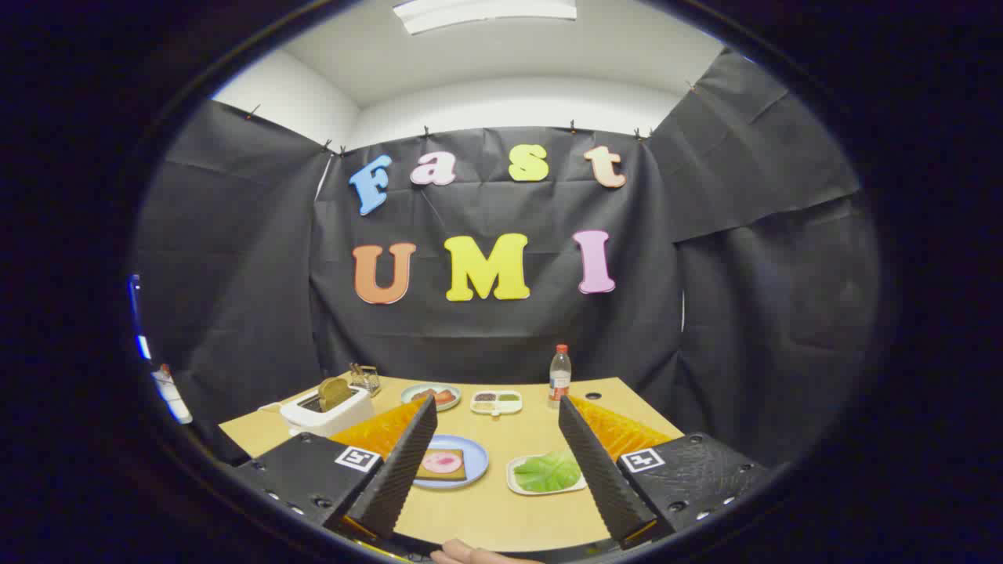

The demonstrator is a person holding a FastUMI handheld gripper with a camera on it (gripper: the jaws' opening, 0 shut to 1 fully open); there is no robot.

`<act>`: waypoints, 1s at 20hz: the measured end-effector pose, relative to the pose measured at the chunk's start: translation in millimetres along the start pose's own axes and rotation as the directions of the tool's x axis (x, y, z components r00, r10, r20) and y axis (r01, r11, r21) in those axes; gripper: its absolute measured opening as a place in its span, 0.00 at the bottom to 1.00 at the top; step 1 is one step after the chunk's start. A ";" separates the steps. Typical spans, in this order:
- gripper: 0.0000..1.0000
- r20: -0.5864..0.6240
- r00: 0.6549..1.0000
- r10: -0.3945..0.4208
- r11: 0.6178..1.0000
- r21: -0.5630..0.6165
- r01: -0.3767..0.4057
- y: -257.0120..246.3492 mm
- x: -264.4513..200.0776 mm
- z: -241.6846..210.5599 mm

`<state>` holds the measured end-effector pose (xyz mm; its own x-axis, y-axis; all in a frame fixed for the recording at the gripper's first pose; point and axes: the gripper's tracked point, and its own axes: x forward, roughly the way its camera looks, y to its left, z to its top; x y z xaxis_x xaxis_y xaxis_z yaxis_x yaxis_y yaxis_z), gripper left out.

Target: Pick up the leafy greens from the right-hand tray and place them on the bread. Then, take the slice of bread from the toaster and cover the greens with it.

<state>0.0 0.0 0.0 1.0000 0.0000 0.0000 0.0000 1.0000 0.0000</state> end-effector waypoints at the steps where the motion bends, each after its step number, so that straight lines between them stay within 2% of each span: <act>1: 0.95 0.001 1.000 -0.004 1.000 -0.004 0.004 -0.7 1.1 1.3; 6: 0.95 0.007 0.998 -0.060 0.997 -0.043 0.060 -12.3 8.5 -8.6; 10: 0.95 -0.011 0.999 -0.039 0.998 -0.041 0.038 -0.2 15.7 -20.8; 14: 0.95 -0.010 0.998 -0.057 0.998 -0.005 0.057 -2.0 23.0 -26.9; 20: 0.95 -0.025 0.996 -0.085 0.996 -0.025 0.084 -10.5 47.0 -38.8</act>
<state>47.0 -10.5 -38.8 0.9961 -0.0847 -0.0249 0.0840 0.9961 -0.0253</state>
